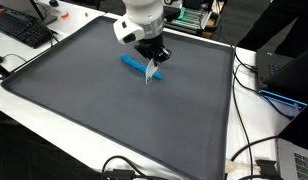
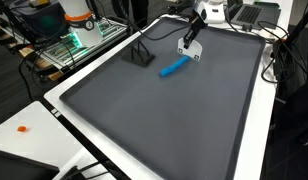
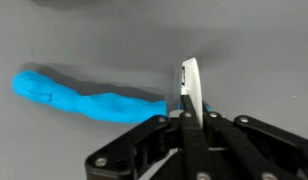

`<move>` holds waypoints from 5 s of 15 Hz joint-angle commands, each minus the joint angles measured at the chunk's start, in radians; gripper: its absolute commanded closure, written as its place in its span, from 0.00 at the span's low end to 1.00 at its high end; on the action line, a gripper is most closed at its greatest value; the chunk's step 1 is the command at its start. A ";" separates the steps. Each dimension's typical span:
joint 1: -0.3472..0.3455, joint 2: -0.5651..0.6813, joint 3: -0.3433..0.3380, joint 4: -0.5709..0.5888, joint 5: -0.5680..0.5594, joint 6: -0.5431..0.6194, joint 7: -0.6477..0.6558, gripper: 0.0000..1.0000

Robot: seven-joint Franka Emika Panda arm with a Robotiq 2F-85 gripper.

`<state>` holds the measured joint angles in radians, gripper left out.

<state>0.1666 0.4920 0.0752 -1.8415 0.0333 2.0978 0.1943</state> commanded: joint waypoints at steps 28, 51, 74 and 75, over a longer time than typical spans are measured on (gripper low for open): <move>-0.031 -0.029 -0.031 -0.057 -0.060 -0.001 -0.035 0.99; -0.035 0.005 -0.005 -0.052 -0.017 0.006 -0.067 0.99; -0.043 -0.117 -0.046 -0.061 -0.083 -0.015 -0.045 0.99; -0.045 -0.117 -0.048 -0.062 -0.082 -0.015 -0.046 0.99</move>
<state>0.1310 0.3925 0.0314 -1.8842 -0.0300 2.0927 0.1451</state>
